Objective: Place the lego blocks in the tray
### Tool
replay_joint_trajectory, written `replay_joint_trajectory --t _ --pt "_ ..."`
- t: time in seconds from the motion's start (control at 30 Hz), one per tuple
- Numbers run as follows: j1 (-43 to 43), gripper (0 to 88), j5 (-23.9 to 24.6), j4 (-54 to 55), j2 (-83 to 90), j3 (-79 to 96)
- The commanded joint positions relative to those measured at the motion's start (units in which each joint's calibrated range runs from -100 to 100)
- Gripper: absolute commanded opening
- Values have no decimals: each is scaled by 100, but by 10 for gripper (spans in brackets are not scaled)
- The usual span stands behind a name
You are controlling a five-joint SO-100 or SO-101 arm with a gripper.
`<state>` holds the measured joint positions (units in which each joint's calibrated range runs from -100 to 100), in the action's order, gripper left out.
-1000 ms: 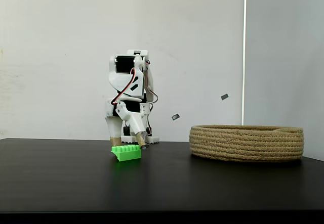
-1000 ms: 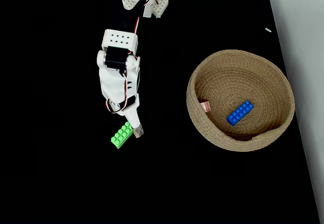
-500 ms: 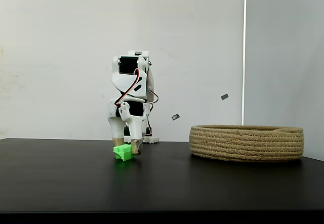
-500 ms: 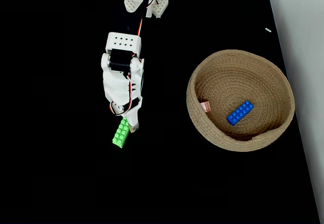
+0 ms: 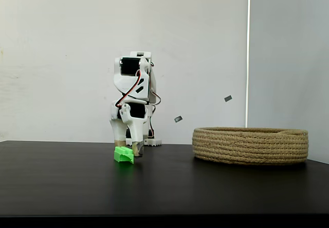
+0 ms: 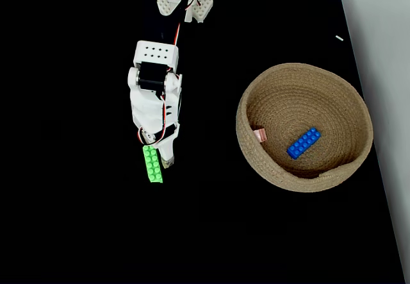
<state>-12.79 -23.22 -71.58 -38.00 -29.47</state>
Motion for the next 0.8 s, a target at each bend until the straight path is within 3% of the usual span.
replay_joint_trajectory --t 0.0,0.13,0.5,0.77 --pt "-32 321 425 -52 489 -204" --pt "-24 369 879 -185 670 -231" --pt "-288 424 996 -551 894 -477" --pt "-510 462 1656 -501 799 -660"
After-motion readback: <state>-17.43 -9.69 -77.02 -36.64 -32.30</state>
